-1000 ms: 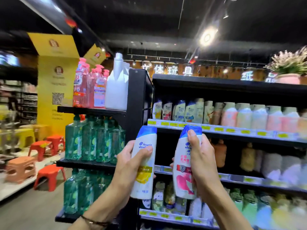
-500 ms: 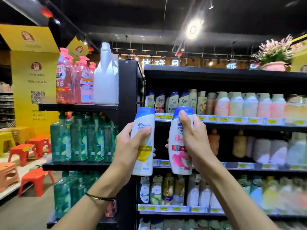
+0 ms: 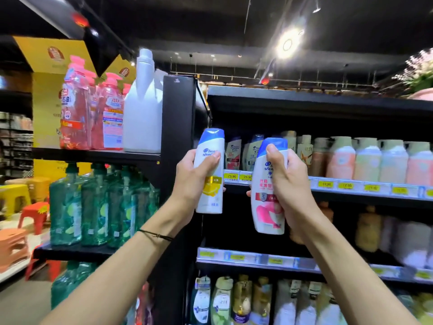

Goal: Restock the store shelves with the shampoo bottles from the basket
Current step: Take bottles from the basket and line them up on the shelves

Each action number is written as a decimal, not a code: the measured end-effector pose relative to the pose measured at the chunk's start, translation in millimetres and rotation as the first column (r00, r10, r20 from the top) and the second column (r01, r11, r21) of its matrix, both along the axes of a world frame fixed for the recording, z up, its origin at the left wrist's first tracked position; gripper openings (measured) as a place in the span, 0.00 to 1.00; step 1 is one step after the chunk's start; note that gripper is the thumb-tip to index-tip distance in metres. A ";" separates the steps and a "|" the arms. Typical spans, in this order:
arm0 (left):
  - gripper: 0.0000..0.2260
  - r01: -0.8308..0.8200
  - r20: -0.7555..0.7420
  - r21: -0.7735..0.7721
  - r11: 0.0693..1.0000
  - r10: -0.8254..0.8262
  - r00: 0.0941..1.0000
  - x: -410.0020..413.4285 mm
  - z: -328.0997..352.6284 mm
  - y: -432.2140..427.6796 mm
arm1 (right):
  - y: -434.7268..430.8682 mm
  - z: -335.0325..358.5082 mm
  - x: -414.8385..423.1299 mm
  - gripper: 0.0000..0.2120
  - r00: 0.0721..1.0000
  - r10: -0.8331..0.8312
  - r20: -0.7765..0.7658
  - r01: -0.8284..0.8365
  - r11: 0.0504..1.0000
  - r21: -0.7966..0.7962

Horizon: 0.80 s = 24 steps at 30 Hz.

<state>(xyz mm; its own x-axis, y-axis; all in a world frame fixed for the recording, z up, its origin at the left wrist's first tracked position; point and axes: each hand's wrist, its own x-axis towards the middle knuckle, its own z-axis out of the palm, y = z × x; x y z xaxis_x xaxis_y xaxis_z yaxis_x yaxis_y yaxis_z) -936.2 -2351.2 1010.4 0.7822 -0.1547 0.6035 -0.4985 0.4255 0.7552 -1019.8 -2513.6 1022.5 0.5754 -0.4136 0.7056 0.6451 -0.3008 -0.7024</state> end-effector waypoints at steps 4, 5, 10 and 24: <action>0.14 -0.072 0.014 0.017 0.997 0.072 0.997 45.4 24.4 -31.2 | -33.5 18.4 41.9 0.18 0.999 -0.039 0.035 0.041 0.998 -0.050; 0.14 -0.093 0.024 0.028 0.995 0.093 0.995 56.8 31.5 -39.0 | -40.8 24.0 51.2 0.17 0.998 -0.055 0.042 0.058 0.996 -0.064; 0.07 -0.254 0.076 0.030 0.967 0.251 0.965 111.2 65.7 -73.5 | -70.7 45.8 91.8 0.16 0.999 0.018 0.050 -0.014 0.998 -0.067; 0.13 -0.339 0.042 0.251 0.907 0.340 0.939 209.2 77.0 -121.7 | -123.0 66.4 163.0 0.27 0.979 0.194 0.056 -0.191 0.980 -0.049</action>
